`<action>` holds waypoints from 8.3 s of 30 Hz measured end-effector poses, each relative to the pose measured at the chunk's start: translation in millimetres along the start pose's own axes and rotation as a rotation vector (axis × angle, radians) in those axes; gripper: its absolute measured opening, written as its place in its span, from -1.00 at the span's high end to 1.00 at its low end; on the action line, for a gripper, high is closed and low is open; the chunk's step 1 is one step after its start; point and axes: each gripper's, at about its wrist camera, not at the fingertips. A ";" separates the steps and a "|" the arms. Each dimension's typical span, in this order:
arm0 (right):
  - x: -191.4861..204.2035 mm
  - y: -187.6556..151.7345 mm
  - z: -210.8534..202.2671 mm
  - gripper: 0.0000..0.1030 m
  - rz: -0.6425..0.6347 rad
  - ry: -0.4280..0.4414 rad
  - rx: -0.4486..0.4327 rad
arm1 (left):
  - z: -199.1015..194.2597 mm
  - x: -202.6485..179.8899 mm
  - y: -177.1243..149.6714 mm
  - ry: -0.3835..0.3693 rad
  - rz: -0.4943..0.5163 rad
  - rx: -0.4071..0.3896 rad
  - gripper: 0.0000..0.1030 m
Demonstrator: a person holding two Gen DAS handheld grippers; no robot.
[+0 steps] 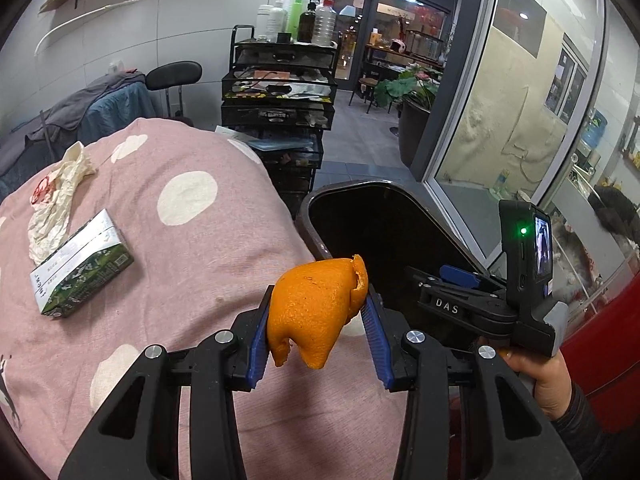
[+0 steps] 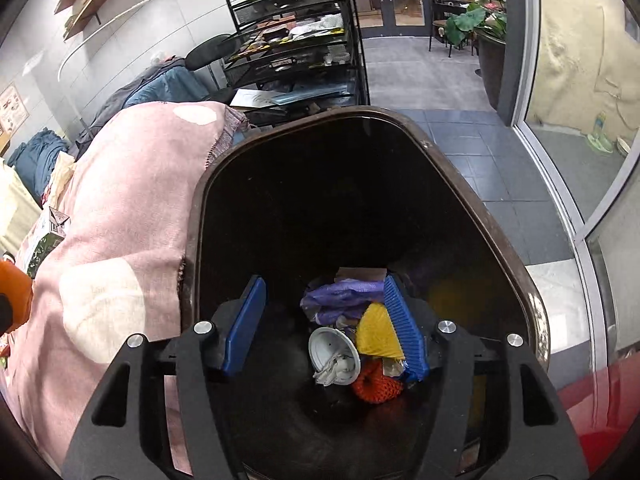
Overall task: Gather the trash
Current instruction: 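Carry both items over the black bin and open both tools to drop them, then move both tools back over the bedspread toward the green-and-white milk carton, then grasp the milk carton with the left tool while the right tool grasps the white plastic bag, then carry the white plastic bag over the bin with the right tool and release it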
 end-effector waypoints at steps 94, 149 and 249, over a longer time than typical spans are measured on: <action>96.0 18.6 -77.3 -0.80 -0.175 0.232 -0.156 | -59.1 140.8 -4.1 0.304 0.052 0.036 -0.89; 400.5 67.0 -29.1 -0.33 -0.494 0.493 -0.022 | -170.2 203.1 -34.2 0.444 -0.268 -0.296 0.05; -23.4 -17.3 -44.2 -0.39 -0.044 -0.055 -0.129 | -65.5 -7.3 24.4 0.028 0.028 -0.235 0.05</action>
Point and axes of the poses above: each gripper's, at about its wrist camera, not at the fingertips, and z roughly the way its jaws point, x to its left, y to its top, and after that the axes turned 13 degrees about -y, right-handed
